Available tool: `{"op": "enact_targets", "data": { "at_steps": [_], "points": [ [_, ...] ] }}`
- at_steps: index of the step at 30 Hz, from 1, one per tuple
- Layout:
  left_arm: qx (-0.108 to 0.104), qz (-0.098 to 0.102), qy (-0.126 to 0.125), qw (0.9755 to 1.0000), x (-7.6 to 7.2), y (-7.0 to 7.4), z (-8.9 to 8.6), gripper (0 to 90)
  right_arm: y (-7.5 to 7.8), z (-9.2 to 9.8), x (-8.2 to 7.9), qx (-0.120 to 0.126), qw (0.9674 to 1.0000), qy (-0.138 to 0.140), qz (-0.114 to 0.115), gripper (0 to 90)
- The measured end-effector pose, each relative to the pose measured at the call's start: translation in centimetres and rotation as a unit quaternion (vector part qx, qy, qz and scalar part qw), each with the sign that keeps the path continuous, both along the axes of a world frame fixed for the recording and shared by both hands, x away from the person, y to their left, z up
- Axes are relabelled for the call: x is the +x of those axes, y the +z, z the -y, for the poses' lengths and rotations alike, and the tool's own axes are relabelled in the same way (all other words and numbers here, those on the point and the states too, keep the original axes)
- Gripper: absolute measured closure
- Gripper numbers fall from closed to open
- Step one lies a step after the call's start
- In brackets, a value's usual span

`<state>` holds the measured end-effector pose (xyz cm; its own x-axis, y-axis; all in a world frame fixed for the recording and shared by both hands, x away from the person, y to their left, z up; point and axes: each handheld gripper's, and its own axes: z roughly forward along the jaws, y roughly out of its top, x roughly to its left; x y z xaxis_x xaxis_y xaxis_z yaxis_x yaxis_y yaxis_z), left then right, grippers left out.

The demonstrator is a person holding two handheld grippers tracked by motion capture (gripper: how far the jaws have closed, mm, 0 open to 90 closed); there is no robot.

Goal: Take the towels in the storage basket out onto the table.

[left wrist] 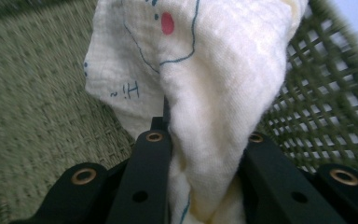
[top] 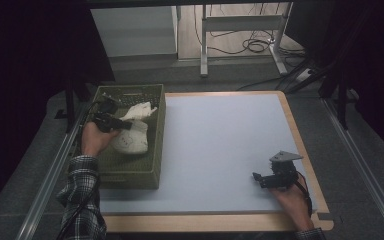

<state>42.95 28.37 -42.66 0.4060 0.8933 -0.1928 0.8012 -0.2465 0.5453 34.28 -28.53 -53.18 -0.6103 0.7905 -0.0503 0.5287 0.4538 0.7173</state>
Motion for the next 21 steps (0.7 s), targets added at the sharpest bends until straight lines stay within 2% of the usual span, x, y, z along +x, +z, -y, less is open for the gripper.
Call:
{"op": "enact_targets", "data": {
  "at_steps": [8, 14, 21],
  "points": [
    [-0.002, 0.044, 0.011, 0.9990, -1.8, 3.4, -0.3, 80.5, 0.0, 0.0, 0.0, 0.000, 1.0000, 0.000, 0.000, 7.9],
    [-0.011, 0.064, 0.017, 0.9978, -2.9, 5.7, -0.8, 80.3, 0.0, 0.0, 0.0, 0.000, 1.0000, 0.000, 0.000, 7.9],
    [-0.013, 0.079, 0.015, 0.9967, -3.7, 8.0, -0.5, 80.1, 0.0, 0.0, 0.0, 0.000, 1.0000, 0.000, 0.000, 7.9]
  ]
}}
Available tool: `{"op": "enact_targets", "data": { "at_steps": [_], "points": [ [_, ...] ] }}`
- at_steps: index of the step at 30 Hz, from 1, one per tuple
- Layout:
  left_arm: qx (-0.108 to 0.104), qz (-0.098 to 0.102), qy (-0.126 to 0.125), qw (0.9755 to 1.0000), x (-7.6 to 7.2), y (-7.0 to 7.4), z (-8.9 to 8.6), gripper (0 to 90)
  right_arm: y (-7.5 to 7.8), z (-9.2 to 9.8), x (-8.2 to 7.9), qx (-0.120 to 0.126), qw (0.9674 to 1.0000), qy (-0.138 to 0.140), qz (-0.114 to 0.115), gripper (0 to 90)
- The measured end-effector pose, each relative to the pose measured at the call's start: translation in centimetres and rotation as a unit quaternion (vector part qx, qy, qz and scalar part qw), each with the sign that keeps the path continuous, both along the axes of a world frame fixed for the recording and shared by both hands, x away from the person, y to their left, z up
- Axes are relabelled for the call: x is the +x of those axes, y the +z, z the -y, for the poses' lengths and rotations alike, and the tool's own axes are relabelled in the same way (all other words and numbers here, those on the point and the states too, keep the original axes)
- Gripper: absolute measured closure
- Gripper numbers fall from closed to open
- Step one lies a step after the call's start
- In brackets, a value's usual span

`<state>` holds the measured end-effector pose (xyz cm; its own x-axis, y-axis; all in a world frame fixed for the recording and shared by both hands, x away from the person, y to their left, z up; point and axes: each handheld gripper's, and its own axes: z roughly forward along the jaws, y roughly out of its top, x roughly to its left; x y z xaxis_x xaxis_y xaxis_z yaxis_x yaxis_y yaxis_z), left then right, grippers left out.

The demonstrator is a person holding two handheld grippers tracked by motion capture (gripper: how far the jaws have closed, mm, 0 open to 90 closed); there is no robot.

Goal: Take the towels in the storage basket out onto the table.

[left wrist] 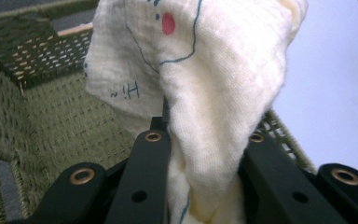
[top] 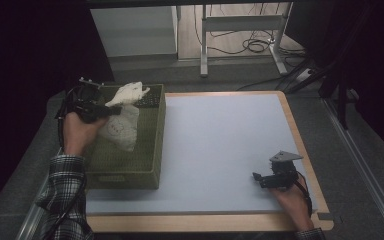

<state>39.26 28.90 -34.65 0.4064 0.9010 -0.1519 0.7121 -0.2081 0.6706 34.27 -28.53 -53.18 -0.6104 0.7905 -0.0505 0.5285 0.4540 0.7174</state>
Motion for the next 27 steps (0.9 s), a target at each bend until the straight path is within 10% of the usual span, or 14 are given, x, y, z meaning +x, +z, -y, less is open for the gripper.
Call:
{"op": "enact_targets", "data": {
  "at_steps": [27],
  "points": [
    [0.004, 0.040, -0.033, 0.9986, 0.4, 7.2, 6.3, 79.7, 0.0, 0.0, 0.0, 0.000, 1.0000, 0.000, -0.001, 7.9]
  ]
}}
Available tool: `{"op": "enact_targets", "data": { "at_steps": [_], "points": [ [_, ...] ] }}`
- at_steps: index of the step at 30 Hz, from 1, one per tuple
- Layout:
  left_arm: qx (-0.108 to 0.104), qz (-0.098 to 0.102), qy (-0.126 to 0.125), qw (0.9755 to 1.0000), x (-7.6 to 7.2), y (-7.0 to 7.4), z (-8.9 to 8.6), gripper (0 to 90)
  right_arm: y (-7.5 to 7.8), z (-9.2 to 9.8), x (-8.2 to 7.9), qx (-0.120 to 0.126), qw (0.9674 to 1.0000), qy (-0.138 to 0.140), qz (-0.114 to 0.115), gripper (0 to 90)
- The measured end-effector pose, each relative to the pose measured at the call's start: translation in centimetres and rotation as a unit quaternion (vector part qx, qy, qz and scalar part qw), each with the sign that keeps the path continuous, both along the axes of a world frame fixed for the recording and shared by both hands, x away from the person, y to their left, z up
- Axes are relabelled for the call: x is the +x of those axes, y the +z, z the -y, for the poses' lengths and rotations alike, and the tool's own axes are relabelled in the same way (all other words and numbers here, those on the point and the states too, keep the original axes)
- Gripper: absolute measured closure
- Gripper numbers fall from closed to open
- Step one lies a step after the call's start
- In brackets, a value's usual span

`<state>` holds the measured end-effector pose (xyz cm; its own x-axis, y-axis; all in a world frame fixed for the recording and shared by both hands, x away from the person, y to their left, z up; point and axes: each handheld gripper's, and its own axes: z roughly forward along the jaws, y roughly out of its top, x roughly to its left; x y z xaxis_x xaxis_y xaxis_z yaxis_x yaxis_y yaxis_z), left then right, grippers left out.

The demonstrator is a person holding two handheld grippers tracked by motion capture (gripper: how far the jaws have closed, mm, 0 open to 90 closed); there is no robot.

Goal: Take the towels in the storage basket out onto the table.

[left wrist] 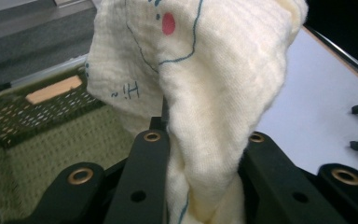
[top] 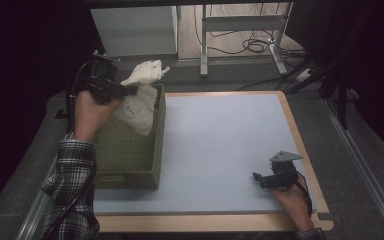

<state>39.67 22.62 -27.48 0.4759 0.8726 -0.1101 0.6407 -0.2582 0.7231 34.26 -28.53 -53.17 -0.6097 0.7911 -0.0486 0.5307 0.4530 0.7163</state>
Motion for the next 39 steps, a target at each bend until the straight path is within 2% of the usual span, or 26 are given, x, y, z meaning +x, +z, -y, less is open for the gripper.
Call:
{"op": "enact_targets", "data": {
  "at_steps": [9, 12, 19, 27, 31, 39],
  "points": [
    [-0.014, 0.010, -0.033, 0.9993, 0.9, 0.7, 4.2, 79.7, 0.0, 0.0, 0.0, 0.000, 1.0000, 0.000, -0.001, 7.9],
    [-0.015, 0.009, -0.049, 0.9986, 1.4, 0.5, 5.9, 79.7, 0.0, 0.0, 0.0, 0.001, 1.0000, 0.000, -0.001, 7.9],
    [-0.002, -0.001, -0.090, 0.9960, 2.3, -0.7, 10.0, 79.5, 0.0, 0.0, 0.0, 0.001, 1.0000, 0.000, -0.001, 7.9],
    [0.010, -0.019, -0.130, 0.9913, 3.5, -4.0, 14.0, 79.2, 0.0, 0.0, 0.0, 0.001, 1.0000, 0.001, -0.001, 7.8],
    [0.006, -0.031, -0.137, 0.9900, 4.1, -6.2, 15.6, 78.9, 0.0, 0.0, 0.0, 0.001, 1.0000, 0.001, -0.001, 7.8],
    [0.025, -0.048, -0.153, 0.9868, 4.9, -10.5, 18.3, 77.9, 0.0, 0.0, 0.0, 0.001, 1.0000, 0.002, 0.000, 7.9]
  ]
}}
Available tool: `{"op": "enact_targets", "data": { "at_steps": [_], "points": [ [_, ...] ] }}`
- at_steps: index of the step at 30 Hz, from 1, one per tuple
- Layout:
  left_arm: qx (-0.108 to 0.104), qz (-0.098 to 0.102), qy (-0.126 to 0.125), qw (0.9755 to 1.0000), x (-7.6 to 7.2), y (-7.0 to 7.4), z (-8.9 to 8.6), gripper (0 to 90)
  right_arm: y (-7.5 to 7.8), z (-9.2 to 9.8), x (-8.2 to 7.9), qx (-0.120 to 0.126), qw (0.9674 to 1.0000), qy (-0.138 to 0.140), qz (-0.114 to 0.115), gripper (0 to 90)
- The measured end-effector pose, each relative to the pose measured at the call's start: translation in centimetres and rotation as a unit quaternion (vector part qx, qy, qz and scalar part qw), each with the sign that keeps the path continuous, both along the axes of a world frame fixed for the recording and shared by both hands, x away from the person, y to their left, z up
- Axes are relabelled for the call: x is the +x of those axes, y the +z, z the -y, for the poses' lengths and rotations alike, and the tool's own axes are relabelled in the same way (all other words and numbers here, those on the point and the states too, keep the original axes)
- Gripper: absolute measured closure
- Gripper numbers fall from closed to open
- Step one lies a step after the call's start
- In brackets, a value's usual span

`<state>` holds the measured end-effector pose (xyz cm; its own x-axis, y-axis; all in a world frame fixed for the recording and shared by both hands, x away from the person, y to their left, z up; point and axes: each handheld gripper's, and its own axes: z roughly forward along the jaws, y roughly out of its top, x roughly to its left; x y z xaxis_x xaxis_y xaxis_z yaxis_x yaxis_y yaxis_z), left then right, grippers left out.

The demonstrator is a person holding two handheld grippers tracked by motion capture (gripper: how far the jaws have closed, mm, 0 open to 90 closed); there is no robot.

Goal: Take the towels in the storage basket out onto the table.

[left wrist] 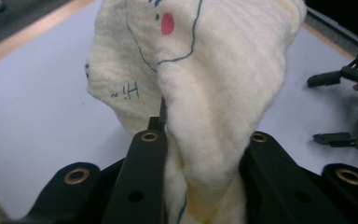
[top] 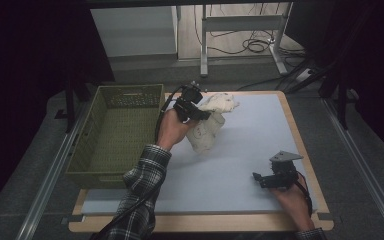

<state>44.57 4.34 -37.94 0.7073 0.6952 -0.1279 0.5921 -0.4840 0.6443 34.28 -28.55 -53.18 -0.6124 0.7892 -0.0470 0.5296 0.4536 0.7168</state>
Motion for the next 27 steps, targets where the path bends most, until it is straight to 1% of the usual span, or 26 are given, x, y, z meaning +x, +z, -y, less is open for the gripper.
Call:
{"op": "enact_targets", "data": {
  "at_steps": [2, 3, 5, 7, 9, 10, 12, 13, 14, 16, 17, 19, 21, 22, 24, 25, 27],
  "points": [
    [0.006, 0.000, -0.001, 1.0000, 0.2, -0.9, 0.6, 77.5, 0.0, 0.0, 0.0, 0.000, 1.0000, 0.000, 0.000, 7.8],
    [0.009, 0.000, -0.002, 1.0000, 0.3, -1.7, 1.1, 77.4, 0.0, 0.0, 0.0, 0.000, 1.0000, 0.000, 0.000, 7.8],
    [0.010, -0.001, -0.002, 0.9999, 0.5, -2.7, 1.6, 76.6, 0.0, 0.0, 0.0, 0.000, 1.0000, 0.000, 0.000, 7.9],
    [0.013, -0.005, -0.004, 0.9999, 0.7, -3.8, 2.2, 75.7, 0.0, 0.0, 0.0, 0.000, 1.0000, -0.001, 0.000, 7.8],
    [0.022, -0.007, -0.005, 0.9997, 0.9, -5.1, 3.0, 75.0, 0.0, 0.0, 0.0, 0.000, 1.0000, 0.000, 0.000, 7.8],
    [0.023, -0.007, -0.006, 0.9997, 1.0, -5.5, 3.3, 74.3, 0.0, 0.0, 0.0, 0.000, 1.0000, 0.000, 0.000, 7.8],
    [0.028, -0.006, -0.001, 0.9996, 1.2, -6.6, 3.8, 73.0, 0.0, 0.0, 0.0, 0.000, 1.0000, 0.000, 0.000, 7.9],
    [0.032, -0.005, -0.004, 0.9995, 1.4, -7.2, 4.1, 72.4, 0.0, 0.0, 0.0, 0.001, 1.0000, 0.000, -0.001, 7.8],
    [0.028, -0.007, 0.000, 0.9996, 1.4, -7.6, 4.3, 71.7, 0.0, 0.0, 0.0, 0.000, 1.0000, 0.000, 0.000, 7.8],
    [0.035, -0.004, -0.001, 0.9994, 1.6, -8.5, 4.7, 69.5, 0.0, 0.0, 0.0, 0.000, 1.0000, 0.000, 0.000, 7.8],
    [0.035, -0.004, 0.000, 0.9994, 1.7, -9.0, 5.0, 68.6, 0.0, 0.0, 0.0, 0.000, 1.0000, 0.000, 0.000, 7.8],
    [0.036, -0.004, 0.002, 0.9994, 1.9, -9.7, 5.2, 62.1, 0.0, 0.0, 0.0, 0.000, 1.0000, 0.000, 0.000, 7.8],
    [0.038, 0.000, 0.014, 0.9992, 2.1, -10.2, 5.4, 47.1, 0.0, 0.0, 0.0, 0.000, 1.0000, 0.000, 0.000, 7.8],
    [0.039, 0.004, 0.019, 0.9990, 2.1, -10.3, 5.4, 35.6, 0.0, 0.0, 0.0, 0.000, 1.0000, 0.000, 0.000, 7.8],
    [0.044, 0.011, 0.024, 0.9987, 2.0, -10.1, 5.3, 22.6, 0.0, 0.0, 0.0, 0.000, 1.0000, 0.000, 0.000, 7.8],
    [0.044, 0.016, 0.029, 0.9985, 1.8, -9.8, 5.2, 17.9, 0.0, 0.0, 0.0, 0.001, 1.0000, 0.000, 0.000, 7.8],
    [0.038, 0.021, 0.029, 0.9986, 1.4, -9.1, 4.7, 13.0, 0.0, 0.0, 0.0, 0.001, 1.0000, 0.000, -0.001, 7.8]
  ]
}}
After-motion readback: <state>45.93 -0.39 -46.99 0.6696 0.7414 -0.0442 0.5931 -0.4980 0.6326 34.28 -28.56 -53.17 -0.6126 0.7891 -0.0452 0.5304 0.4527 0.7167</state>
